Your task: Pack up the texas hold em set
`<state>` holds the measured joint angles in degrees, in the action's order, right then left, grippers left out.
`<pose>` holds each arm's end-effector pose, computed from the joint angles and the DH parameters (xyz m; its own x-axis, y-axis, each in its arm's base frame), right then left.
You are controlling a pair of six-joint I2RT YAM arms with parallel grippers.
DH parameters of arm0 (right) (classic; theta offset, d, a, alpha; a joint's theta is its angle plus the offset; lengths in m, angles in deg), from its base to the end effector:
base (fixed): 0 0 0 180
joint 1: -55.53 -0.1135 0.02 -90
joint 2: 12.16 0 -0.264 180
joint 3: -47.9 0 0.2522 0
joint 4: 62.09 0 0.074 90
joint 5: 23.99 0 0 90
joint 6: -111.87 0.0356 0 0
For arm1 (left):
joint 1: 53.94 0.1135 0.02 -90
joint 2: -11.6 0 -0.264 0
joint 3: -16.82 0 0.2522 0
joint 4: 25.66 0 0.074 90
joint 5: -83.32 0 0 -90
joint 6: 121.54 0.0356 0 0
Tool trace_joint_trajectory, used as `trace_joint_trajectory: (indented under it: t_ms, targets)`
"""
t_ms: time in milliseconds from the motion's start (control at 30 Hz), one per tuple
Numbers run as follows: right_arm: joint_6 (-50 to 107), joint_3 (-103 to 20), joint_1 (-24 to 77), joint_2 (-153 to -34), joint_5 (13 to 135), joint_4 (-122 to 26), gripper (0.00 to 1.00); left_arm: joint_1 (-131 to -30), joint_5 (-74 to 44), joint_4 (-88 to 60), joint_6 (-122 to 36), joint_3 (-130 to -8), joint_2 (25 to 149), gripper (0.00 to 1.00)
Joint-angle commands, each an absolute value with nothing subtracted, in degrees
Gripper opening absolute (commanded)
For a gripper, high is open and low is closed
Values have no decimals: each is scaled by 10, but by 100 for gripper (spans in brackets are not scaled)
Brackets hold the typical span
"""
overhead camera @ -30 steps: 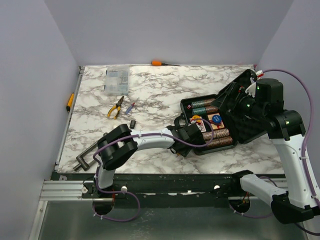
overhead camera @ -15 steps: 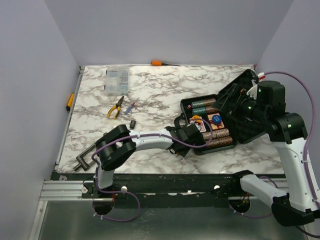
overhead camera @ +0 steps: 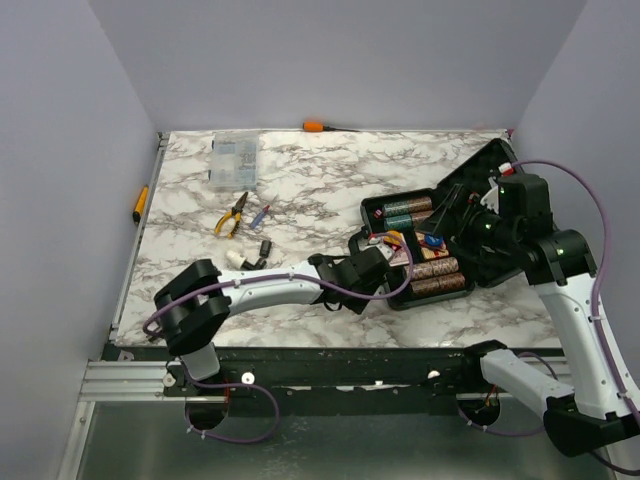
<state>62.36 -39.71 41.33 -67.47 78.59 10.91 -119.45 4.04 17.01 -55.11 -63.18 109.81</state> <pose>0.1584 0.0481 0.3944 -0.7402 0.4664 -0.4844 0.1067 0.7926 0.6003 0.1512 -0.3160 0.2008 -0.6745 0.5329 -0.5110 0.6404 0.7667 -0.0457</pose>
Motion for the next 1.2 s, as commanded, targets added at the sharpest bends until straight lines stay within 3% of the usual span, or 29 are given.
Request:
trace_joint_trajectory:
  t_ms: [0, 233, 633, 1167]
  targets:
    - [628, -375, 410, -660, 819, 100, 100, -1201, 64, 171, -556, -618, 1042, 43]
    - [644, -318, 410, -657, 926, 55, 98, -1206, 65, 172, -532, -622, 970, 43]
    - [688, -253, 410, -672, 1061, -12, 84, -1208, 17, 143, -472, -646, 884, 43]
    - [674, -226, 411, -712, 1118, -11, 64, -1208, -2, 141, -450, -716, 892, 43]
